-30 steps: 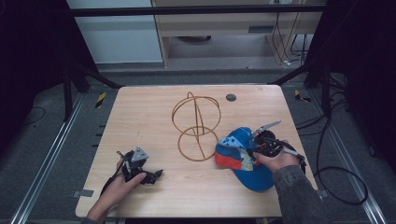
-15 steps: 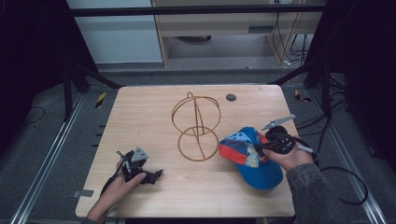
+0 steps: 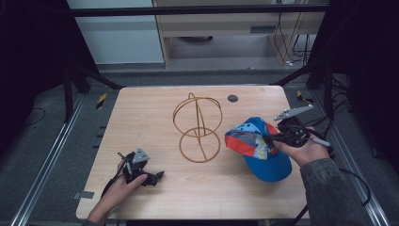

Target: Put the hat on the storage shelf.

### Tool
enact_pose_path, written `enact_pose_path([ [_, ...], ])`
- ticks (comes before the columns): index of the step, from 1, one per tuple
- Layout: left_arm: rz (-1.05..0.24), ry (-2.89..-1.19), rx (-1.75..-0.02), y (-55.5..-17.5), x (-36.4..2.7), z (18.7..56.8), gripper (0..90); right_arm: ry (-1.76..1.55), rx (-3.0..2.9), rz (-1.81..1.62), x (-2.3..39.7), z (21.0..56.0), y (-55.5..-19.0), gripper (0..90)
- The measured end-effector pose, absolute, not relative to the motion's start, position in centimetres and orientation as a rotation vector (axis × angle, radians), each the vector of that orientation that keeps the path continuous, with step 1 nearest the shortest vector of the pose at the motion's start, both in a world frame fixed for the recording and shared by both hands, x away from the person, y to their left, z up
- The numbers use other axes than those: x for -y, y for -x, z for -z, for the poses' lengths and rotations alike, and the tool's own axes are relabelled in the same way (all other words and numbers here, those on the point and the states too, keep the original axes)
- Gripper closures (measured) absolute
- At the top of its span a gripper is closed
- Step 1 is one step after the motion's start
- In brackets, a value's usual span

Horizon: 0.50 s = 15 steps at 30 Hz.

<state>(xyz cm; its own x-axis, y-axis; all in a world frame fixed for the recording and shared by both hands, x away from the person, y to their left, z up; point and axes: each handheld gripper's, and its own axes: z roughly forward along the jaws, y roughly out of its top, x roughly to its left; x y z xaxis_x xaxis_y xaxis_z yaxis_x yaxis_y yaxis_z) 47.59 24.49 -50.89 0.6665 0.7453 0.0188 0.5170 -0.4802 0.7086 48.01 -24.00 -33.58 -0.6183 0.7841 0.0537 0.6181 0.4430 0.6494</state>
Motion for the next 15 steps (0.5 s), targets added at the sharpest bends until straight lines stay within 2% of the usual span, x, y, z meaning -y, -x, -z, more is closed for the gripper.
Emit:
enact_pose_path([
  [15,-0.429,-2.186,-0.973,-47.6,-24.5,50.9,0.0,-1.138,-2.37,-1.0,24.4,29.4,-48.0,89.9],
])
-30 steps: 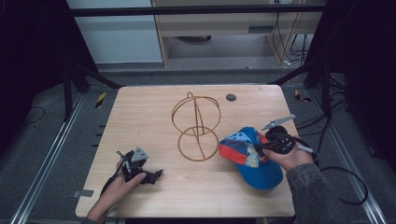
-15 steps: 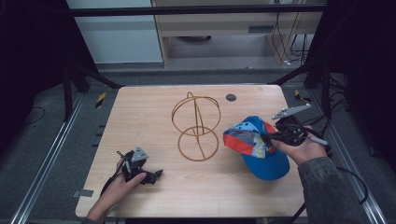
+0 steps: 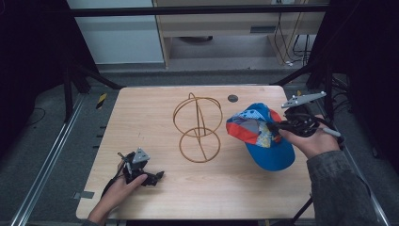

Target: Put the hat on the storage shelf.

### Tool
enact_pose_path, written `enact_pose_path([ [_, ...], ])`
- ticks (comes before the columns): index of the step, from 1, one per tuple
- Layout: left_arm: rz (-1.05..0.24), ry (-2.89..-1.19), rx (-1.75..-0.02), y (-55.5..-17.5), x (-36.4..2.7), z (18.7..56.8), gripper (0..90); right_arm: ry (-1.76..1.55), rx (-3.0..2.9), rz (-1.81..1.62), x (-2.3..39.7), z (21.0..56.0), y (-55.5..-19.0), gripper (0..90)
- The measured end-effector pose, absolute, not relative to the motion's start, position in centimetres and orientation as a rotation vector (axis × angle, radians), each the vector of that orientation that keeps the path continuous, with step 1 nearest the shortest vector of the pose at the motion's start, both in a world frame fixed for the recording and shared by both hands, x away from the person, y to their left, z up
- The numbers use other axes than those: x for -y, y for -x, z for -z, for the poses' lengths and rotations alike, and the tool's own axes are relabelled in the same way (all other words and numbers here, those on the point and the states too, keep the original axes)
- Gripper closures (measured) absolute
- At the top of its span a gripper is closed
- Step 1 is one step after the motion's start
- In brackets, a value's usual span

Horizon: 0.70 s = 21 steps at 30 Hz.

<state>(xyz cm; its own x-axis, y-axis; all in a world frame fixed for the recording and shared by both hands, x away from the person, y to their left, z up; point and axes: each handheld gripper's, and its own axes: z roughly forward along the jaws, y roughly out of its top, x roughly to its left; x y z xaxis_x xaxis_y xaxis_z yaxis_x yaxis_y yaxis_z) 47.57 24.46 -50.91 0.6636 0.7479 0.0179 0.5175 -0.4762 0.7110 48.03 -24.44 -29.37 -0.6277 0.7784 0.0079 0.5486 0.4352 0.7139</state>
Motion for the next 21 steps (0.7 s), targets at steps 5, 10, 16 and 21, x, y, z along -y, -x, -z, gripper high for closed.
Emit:
enact_pose_path([
  [5,-0.43,-2.187,-0.97,-47.6,-24.5,50.9,0.0,-1.107,-2.335,-1.034,24.3,27.4,-48.0,89.9],
  [10,-0.43,-2.187,-0.97,-47.6,-24.5,50.9,0.0,-1.07,-2.306,-1.047,23.7,25.0,-48.3,89.9],
  [16,-0.429,-2.188,-0.97,-47.6,-24.5,50.9,0.0,-1.024,-2.3,-1.064,22.9,23.3,-48.4,89.9],
  [21,-0.428,-2.191,-0.971,-47.6,-24.5,50.9,0.0,-1.004,-2.29,-1.068,22.1,22.5,-48.6,89.9],
])
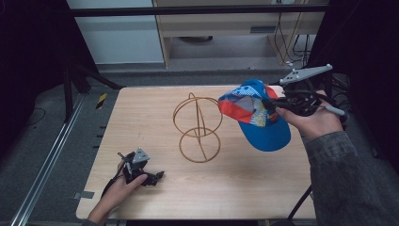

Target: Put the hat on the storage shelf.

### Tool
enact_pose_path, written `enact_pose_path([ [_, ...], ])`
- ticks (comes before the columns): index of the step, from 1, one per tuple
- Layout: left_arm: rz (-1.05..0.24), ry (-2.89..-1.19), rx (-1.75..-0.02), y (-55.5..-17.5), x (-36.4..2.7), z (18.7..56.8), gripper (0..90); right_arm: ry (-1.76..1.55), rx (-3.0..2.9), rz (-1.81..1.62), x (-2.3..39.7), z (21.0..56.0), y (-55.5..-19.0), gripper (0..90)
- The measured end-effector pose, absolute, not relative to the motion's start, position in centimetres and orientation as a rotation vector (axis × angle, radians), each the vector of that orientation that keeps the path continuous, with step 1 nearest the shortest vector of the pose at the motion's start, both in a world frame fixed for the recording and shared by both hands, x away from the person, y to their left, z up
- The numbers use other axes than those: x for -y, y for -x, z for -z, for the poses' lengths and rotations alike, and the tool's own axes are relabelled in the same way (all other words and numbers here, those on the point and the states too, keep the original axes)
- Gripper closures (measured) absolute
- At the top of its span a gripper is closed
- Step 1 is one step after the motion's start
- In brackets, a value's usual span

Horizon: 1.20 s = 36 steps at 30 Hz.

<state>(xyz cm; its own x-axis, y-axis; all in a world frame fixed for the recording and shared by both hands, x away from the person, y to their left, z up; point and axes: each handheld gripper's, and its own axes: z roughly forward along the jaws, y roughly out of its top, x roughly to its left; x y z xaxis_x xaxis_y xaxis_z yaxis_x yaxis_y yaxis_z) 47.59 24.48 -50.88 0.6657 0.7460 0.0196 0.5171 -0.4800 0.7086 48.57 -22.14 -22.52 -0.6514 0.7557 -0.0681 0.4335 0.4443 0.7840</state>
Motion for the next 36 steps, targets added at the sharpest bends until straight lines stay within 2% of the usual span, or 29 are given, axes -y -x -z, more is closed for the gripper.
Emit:
enact_pose_path([
  [9,-0.428,-2.19,-0.971,-47.6,-24.5,50.9,0.0,-0.945,-2.309,-1.075,20.2,20.9,-49.5,89.9],
  [20,-0.427,-2.19,-0.97,-47.6,-24.5,50.9,0.0,-0.848,-2.327,-1.104,16.0,18.8,-51.4,89.9],
  [36,-0.426,-2.191,-0.97,-47.6,-24.5,50.9,0.0,-0.798,-2.405,-1.072,11.7,19.3,-54.2,89.9],
])
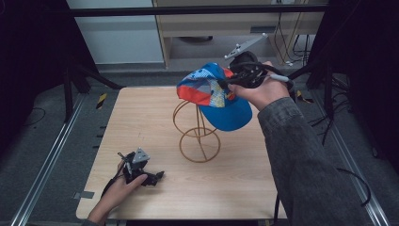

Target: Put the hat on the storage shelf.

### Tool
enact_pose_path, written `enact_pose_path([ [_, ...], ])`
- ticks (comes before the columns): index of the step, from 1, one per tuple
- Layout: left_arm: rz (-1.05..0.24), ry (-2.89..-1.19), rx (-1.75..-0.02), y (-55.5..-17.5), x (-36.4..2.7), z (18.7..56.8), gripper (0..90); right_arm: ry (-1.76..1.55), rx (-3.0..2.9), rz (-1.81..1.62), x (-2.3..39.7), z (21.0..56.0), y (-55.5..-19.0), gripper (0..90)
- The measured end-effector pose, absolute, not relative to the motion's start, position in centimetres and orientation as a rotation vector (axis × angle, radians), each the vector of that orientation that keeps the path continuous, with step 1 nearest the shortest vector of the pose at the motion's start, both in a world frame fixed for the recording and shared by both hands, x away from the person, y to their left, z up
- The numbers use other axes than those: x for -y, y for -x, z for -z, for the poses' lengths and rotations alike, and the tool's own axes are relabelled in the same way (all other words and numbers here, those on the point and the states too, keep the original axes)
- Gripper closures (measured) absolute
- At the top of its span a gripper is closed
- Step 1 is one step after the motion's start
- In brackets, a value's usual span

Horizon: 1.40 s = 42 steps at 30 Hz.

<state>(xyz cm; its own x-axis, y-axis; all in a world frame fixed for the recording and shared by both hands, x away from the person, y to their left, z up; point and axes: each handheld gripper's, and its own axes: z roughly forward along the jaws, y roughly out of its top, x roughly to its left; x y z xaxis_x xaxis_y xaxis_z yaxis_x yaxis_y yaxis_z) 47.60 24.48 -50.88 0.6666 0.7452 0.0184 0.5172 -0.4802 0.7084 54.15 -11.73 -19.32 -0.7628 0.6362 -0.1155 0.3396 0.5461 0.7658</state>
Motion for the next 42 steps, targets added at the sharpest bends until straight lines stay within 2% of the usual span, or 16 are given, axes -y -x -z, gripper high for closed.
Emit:
enact_pose_path([
  [16,-0.425,-2.192,-0.966,-47.6,-24.5,50.9,0.0,-0.758,-2.446,-1.045,8.7,19.5,-55.5,89.8],
  [42,-0.426,-2.192,-0.967,-47.6,-24.5,50.9,0.0,-0.71,-2.553,-0.93,4.0,22.1,-57.1,88.6],
])
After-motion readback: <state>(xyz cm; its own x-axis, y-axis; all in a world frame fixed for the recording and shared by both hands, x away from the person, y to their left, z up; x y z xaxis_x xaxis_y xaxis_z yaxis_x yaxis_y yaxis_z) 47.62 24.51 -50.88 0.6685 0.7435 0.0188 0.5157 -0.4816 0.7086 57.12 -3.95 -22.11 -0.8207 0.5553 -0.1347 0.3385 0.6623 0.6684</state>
